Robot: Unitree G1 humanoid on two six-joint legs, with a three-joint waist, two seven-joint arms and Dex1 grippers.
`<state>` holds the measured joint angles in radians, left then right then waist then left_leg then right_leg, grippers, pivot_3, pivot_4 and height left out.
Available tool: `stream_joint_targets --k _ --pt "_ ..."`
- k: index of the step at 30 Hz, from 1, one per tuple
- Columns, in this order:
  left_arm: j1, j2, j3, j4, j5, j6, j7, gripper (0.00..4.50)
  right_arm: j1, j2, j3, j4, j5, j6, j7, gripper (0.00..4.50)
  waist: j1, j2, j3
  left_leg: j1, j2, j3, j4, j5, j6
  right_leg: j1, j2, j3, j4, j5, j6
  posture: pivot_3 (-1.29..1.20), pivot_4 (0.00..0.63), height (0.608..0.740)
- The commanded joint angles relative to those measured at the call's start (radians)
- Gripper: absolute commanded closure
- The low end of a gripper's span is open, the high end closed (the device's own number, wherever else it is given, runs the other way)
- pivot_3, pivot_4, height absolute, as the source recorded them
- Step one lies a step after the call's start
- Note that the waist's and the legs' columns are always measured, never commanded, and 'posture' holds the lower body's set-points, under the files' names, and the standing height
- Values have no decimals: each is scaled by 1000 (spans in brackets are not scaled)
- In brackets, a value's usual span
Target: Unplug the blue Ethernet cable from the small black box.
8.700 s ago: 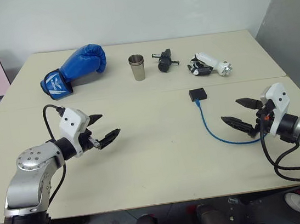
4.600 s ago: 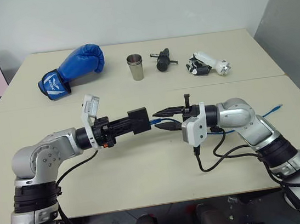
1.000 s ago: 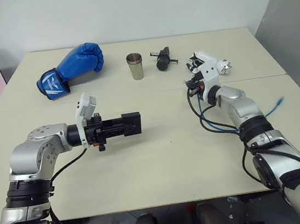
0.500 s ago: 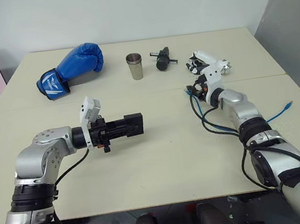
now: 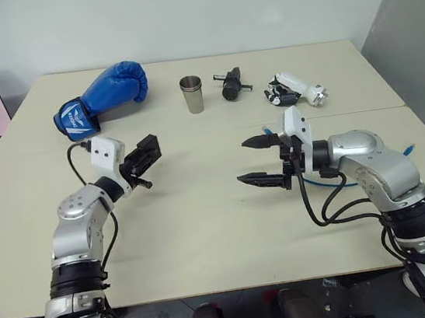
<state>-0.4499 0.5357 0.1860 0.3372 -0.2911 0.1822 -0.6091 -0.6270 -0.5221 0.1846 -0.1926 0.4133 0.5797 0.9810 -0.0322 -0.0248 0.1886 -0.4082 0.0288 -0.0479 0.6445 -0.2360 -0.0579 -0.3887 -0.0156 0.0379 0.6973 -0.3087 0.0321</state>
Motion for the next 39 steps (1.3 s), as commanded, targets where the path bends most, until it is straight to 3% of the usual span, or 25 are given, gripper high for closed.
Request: stream_joint_targets --k 1,9,11,26,31,39 --pt "1 -21 36 50 14 -60 52 3708 -14 -1 6 -28 -10 10 -14 96 2 0 0 0 0 0 0 0 0 0 0 0 0 0 0 0 150 740" --pt "12 -35 27 124 22 -57 50 3708 -13 -3 22 -26 -25 11 -19 96 5 0 0 -1 -1 0 0 0 0 0 -1 -1 0 0 0 0 150 740" --pt "15 -37 31 127 9 -36 40 3006 -11 -3 23 -29 -26 13 -19 40 4 0 0 0 -1 0 0 0 0 0 -1 -1 0 0 0 0 150 740" --pt "11 -39 49 125 7 -26 55 24 -9 -1 24 -36 -30 15 -18 40 2 0 0 0 -1 0 0 0 0 0 -1 -1 0 0 0 0 150 740" --pt "42 -17 56 56 7 -17 56 24 -7 -8 25 -41 -31 18 -15 40 2 0 0 0 -1 0 0 0 0 0 -1 -1 0 0 0 0 150 740" --pt "248 112 42 -360 -37 194 -31 24 84 -65 -30 -147 18 80 -23 40 1 0 0 -1 0 -1 -1 0 0 0 -1 0 -1 0 0 0 150 740"
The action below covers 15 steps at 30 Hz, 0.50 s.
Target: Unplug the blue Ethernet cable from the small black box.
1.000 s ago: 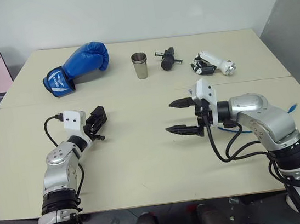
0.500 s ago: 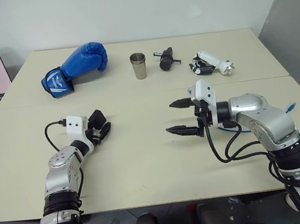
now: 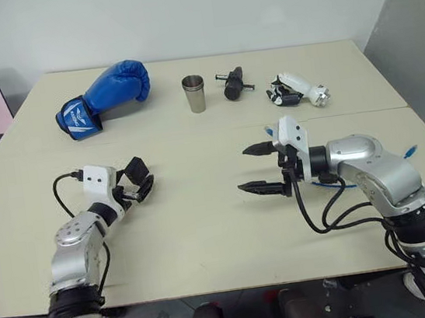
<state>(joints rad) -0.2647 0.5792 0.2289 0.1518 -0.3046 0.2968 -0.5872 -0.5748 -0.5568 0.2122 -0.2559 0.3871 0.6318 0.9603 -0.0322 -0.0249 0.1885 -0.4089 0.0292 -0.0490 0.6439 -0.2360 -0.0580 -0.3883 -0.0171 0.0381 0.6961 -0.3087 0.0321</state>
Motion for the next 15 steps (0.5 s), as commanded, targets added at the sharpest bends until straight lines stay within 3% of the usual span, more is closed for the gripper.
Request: stream_joint_targets --k 1,9,15 --pt "87 94 2 -213 -28 103 -71 24 48 -43 -70 -101 54 38 -4 40 0 0 0 0 0 -1 0 0 0 0 0 0 1 0 0 0 150 740" --pt "118 369 82 -289 -110 201 -328 24 102 -183 -274 -167 214 172 16 40 2 0 0 0 0 1 0 0 0 1 1 -1 0 0 0 0 150 740" --pt "25 470 89 -189 -136 190 -443 24 85 -296 -356 -132 282 221 56 40 1 1 1 1 0 5 -1 0 0 0 3 -1 0 0 0 0 150 740"
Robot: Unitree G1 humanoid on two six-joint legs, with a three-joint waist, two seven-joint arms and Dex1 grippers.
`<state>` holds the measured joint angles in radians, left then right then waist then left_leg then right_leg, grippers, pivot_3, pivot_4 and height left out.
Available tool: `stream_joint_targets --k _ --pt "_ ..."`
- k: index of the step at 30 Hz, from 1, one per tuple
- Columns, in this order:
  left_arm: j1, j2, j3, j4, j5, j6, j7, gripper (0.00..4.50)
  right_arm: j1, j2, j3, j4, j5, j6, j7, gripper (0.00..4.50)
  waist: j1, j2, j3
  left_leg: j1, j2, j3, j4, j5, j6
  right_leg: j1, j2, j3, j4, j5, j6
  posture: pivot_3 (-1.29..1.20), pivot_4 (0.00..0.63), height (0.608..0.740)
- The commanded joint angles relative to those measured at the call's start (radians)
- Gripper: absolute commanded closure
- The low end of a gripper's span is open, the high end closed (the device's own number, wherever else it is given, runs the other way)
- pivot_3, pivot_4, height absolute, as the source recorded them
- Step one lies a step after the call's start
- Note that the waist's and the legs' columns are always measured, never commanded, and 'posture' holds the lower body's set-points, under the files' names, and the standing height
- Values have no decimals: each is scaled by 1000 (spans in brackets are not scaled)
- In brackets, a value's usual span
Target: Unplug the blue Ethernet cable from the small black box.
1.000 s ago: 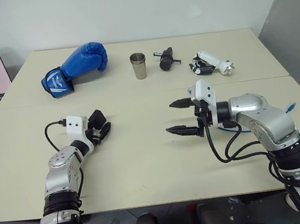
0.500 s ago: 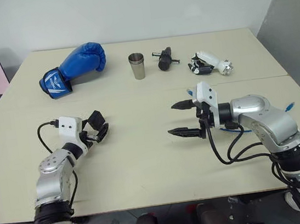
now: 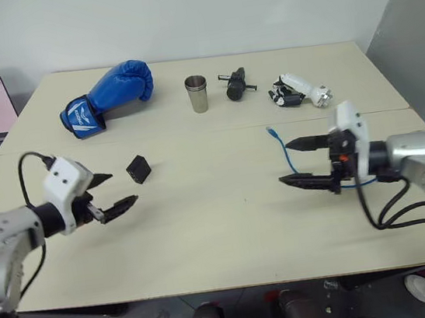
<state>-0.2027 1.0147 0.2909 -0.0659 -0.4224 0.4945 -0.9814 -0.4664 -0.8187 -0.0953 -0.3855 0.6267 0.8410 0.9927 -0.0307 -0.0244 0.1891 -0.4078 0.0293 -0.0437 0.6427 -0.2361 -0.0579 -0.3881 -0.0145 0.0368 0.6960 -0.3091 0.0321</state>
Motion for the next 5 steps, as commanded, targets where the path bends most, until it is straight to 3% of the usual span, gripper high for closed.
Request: stream_joint_targets --k 1,5 --pt "-48 38 29 38 -27 -6 -63 24 -25 -47 -55 0 50 15 31 40 -1 0 0 0 0 1 0 0 0 0 0 0 0 0 0 0 150 740" --pt "-66 43 20 63 -26 -30 -109 24 -35 -73 -55 12 64 18 39 40 -4 0 0 0 1 4 0 0 0 -1 0 2 0 0 0 0 150 740"
